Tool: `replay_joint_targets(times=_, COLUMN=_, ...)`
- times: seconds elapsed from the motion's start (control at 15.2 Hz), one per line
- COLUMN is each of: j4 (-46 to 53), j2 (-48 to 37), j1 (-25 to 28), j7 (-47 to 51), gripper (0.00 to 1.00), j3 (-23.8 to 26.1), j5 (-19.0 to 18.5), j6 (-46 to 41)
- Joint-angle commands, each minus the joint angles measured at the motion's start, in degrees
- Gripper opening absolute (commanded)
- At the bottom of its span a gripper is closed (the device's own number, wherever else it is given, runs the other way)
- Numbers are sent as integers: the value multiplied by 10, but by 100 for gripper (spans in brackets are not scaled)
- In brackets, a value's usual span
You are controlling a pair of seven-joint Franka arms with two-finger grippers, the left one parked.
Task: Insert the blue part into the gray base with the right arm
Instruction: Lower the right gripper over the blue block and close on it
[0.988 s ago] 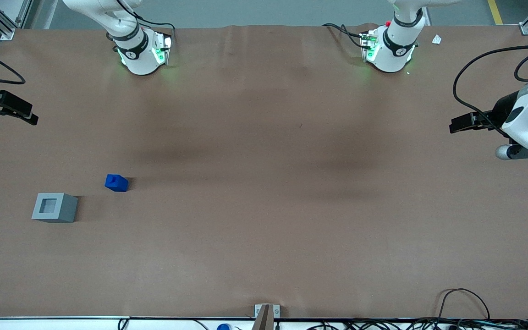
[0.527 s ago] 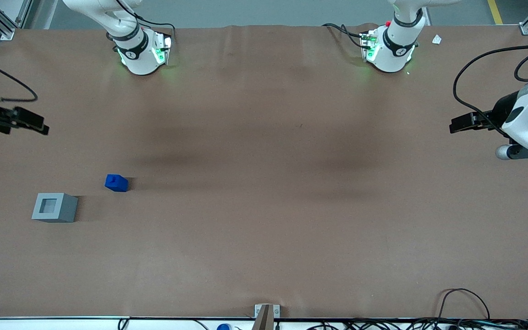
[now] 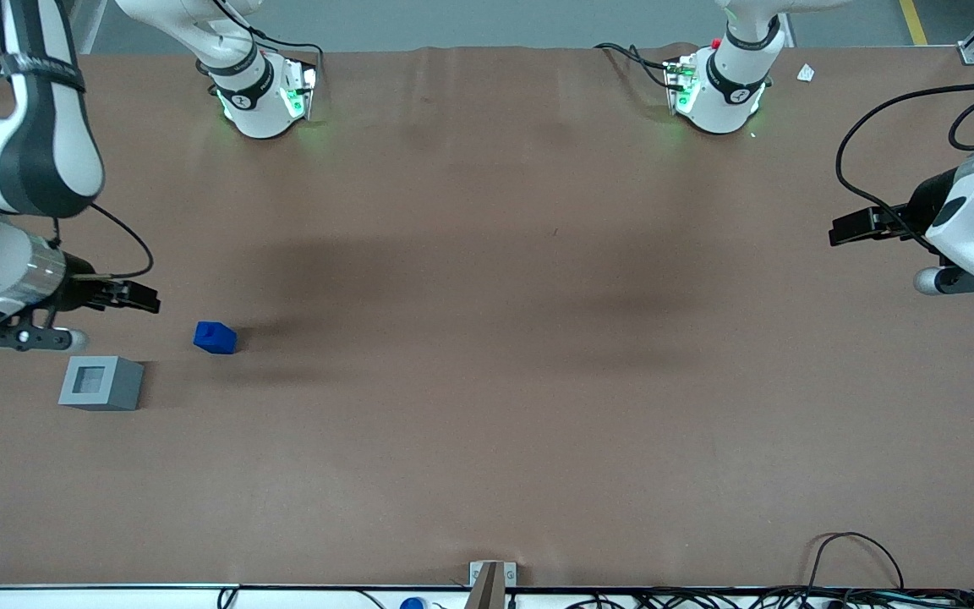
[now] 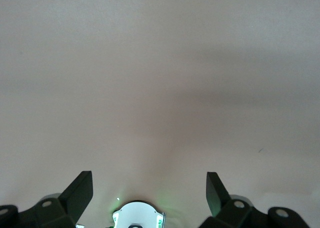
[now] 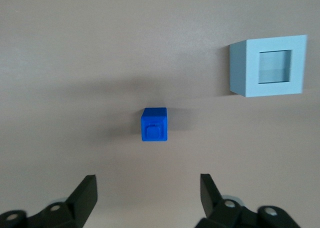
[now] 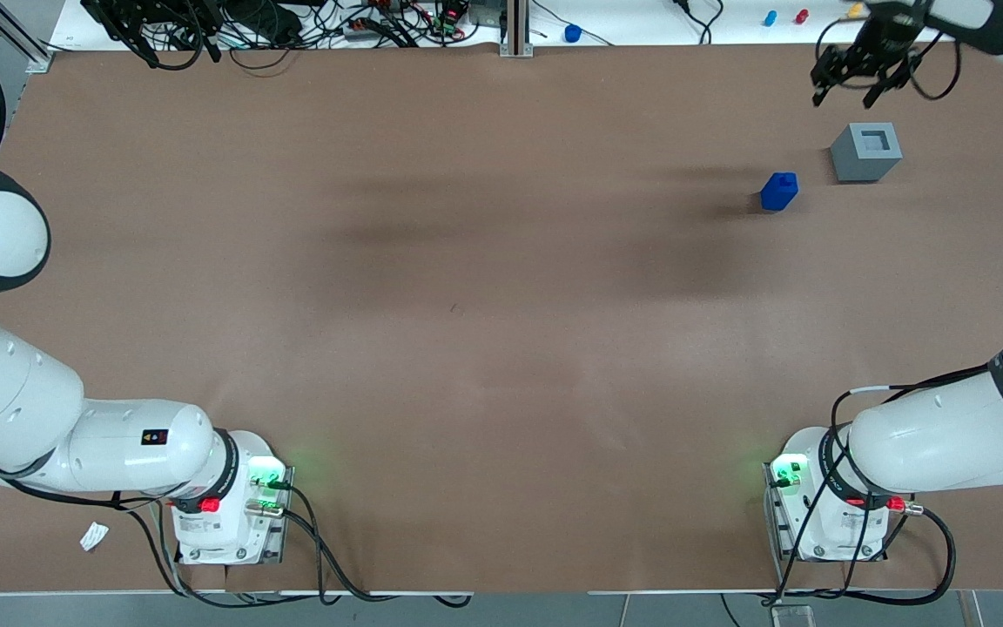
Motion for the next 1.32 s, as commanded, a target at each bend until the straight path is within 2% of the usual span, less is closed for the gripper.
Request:
replay_joint_targets(times=0.0, j4=-44, j2=15, j1=-1, j7=1, gripper=88, j3=2, j5=0, j6=65)
replay_joint_targets(times=0.59, j4=-97, j2=97, j1=10, j7=1, gripper=80, j3=3, j5=1, j6=220)
replay_joint_targets(times=1.25, j4=-103, j2=131, j1=13, j7=1, gripper=73, j3=3, j5=1, j6=234)
